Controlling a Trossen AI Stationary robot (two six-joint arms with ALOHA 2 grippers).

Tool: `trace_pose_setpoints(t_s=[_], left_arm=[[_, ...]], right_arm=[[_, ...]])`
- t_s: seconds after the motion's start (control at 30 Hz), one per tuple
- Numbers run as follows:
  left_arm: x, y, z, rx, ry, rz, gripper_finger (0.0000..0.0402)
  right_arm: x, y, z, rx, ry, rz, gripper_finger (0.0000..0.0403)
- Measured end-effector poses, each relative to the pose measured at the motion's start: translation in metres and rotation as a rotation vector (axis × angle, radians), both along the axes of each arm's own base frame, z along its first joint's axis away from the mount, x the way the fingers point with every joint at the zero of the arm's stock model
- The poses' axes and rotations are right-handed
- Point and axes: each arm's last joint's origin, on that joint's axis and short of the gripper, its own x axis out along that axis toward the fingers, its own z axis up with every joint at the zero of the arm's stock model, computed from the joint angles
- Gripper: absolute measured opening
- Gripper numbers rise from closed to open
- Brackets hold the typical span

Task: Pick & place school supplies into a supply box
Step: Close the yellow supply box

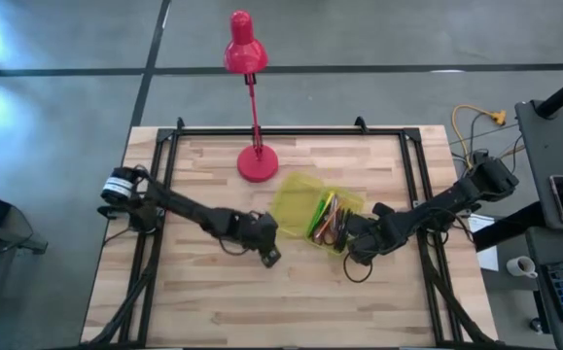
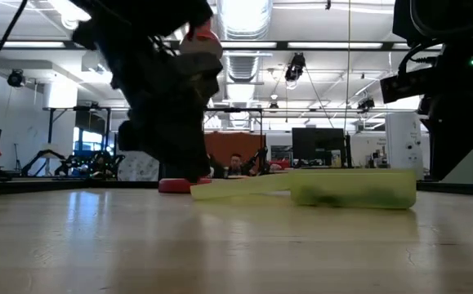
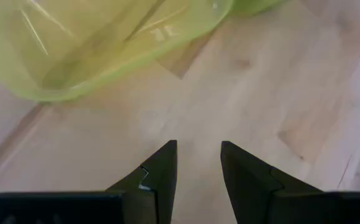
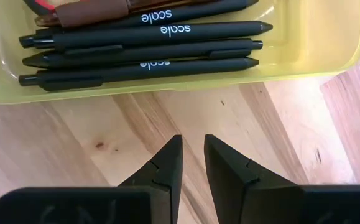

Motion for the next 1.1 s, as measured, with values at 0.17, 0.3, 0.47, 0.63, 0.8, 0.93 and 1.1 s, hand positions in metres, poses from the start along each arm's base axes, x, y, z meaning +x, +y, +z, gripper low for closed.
trace_pose_setpoints(t_s=[0.17,0.3,0.47,0.63,0.8,0.93,1.1], left_arm=[[-0.004,-0.008,0.024,0.154,-0.143,0.160,0.0108],[0.004,0.015,0.033,0.294,-0.208,0.212,0.0108],[0.016,0.054,0.007,0.229,-0.113,0.208,0.0108],[0.018,0.058,-0.013,0.107,-0.031,0.152,0.0108],[0.017,0.033,-0.016,0.004,-0.010,0.053,0.0108],[0.008,0.007,-0.019,-0.025,0.055,0.013,0.0108],[-0.007,-0.025,-0.017,-0.051,0.119,-0.009,0.0108]], right_arm=[[0.001,0.000,0.000,-0.019,-0.021,-0.014,0.0059],[0.002,0.000,0.000,-0.014,-0.040,-0.034,0.0059],[0.003,0.001,0.000,0.003,-0.069,-0.094,0.0059],[0.003,0.001,0.000,0.023,-0.081,-0.155,0.0059],[0.003,0.001,0.000,0.040,-0.075,-0.162,0.0059],[0.003,0.001,0.000,0.038,-0.073,-0.154,0.0059],[0.003,0.001,0.000,0.037,-0.076,-0.152,0.0059]])
